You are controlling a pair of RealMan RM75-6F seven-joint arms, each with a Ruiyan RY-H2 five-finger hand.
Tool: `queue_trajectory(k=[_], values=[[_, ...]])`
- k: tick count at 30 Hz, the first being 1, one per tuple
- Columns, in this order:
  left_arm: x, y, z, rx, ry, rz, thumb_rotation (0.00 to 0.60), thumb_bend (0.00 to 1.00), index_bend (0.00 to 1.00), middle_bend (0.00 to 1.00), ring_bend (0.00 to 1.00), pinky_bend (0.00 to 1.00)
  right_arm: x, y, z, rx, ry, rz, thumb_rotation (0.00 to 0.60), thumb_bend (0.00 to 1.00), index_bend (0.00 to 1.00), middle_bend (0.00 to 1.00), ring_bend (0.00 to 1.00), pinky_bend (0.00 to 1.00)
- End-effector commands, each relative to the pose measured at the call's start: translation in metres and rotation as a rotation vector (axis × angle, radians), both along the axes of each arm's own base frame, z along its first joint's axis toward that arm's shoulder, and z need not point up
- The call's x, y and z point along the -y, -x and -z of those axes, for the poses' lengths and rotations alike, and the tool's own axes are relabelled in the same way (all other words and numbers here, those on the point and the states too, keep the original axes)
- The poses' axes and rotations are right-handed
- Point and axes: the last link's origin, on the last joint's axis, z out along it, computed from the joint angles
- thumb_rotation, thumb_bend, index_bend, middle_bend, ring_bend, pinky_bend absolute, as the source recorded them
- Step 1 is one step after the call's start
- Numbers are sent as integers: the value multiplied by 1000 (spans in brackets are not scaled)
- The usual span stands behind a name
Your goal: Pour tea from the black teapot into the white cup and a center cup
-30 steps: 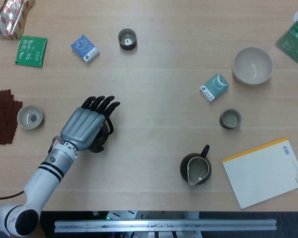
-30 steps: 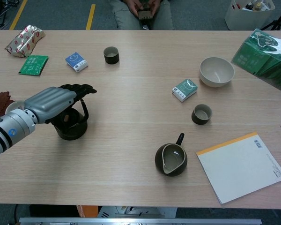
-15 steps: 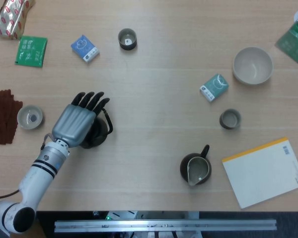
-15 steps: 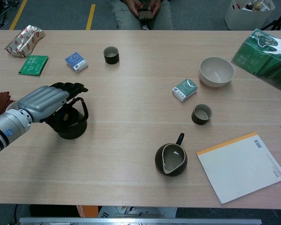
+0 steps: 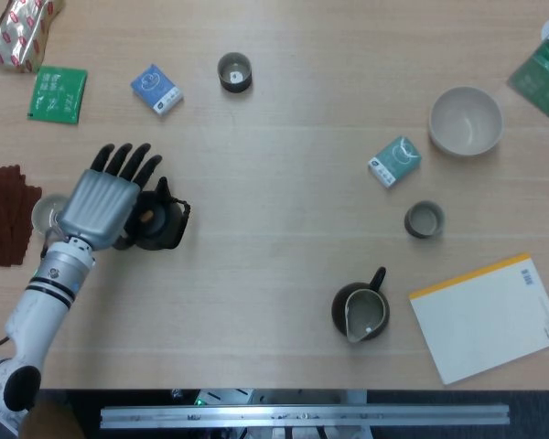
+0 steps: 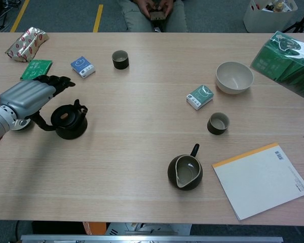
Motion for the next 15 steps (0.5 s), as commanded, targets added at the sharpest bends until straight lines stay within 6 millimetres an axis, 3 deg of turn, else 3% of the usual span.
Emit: queue_trajectory(k=[1, 7, 15], values=[[-7, 3, -6, -9, -28, -3, 600, 77, 0, 0, 0, 73, 0, 0, 0, 1, 0, 1, 600, 0, 447, 387, 293, 373], [-15, 7, -19, -27, -69, -7, 600, 76, 0, 0, 0, 73, -1, -1, 0, 3, 1, -1, 600, 0, 447, 387, 293, 373], [-4, -4, -33, 57, -26, -87, 600, 77, 0, 0, 0, 73, 0, 0, 0, 7, -2, -1, 600, 0, 447, 387, 293, 373]])
